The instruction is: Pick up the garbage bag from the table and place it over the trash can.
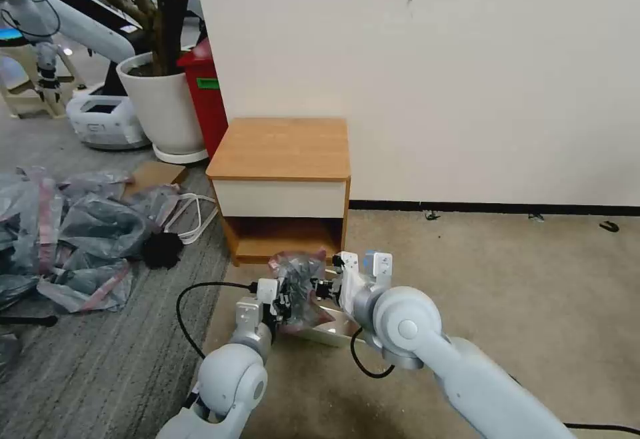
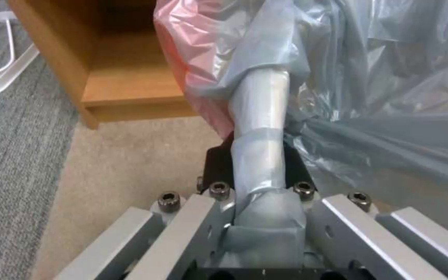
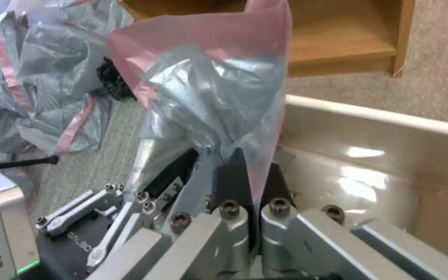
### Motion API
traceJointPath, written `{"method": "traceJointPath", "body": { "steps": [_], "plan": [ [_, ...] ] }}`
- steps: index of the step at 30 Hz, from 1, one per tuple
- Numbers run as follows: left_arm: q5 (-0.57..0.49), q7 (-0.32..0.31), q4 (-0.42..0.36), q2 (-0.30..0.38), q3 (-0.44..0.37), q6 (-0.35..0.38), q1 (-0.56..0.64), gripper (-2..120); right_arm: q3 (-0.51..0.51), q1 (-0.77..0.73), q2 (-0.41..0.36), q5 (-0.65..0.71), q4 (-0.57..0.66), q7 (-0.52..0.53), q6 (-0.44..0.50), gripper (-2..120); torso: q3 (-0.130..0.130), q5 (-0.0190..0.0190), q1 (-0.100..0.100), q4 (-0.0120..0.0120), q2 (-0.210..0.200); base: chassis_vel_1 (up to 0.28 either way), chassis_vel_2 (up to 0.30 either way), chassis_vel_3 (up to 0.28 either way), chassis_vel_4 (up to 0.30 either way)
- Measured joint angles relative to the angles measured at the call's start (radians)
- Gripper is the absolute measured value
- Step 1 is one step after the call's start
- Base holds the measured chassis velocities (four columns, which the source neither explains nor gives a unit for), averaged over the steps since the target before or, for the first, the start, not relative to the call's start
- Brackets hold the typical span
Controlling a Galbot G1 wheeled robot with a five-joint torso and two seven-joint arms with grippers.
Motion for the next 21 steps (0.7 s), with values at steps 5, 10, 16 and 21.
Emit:
{"method": "traceJointPath", "body": {
  "steps": [5,10,16,21],
  "plan": [
    [0.002,0.004,0.003,0.0,0.001,-0.002,-0.001,6,-0.004,-0.004,-0.005,-0.021,0.003,-0.012,0.001,0,0.0,0.0001,0.0,0.0001,0.0,0.0,0.0,0.0,0.0],
    [0.006,0.014,0.005,0.004,0.001,-0.006,-0.001,6,-0.002,0.006,-0.022,-0.027,0.012,-0.02,0.002,0,0.0,0.0001,0.0,0.0,0.0,0.0,0.0,0.0,0.0],
    [0.017,0.031,0.006,0.004,0.0,-0.016,0.004,6,0.003,0.024,-0.045,-0.026,0.014,-0.024,0.002,0,0.0,0.0,0.0,0.0,0.0,0.0,0.0,0.0,0.0],
    [0.037,0.065,0.007,0.007,-0.007,-0.036,0.02,6,0.019,0.045,-0.079,-0.01,0.021,-0.03,0.001,0,0.0,0.0,0.0,0.0001,0.0,0.0,0.0,0.0,0.0]
  ]
}}
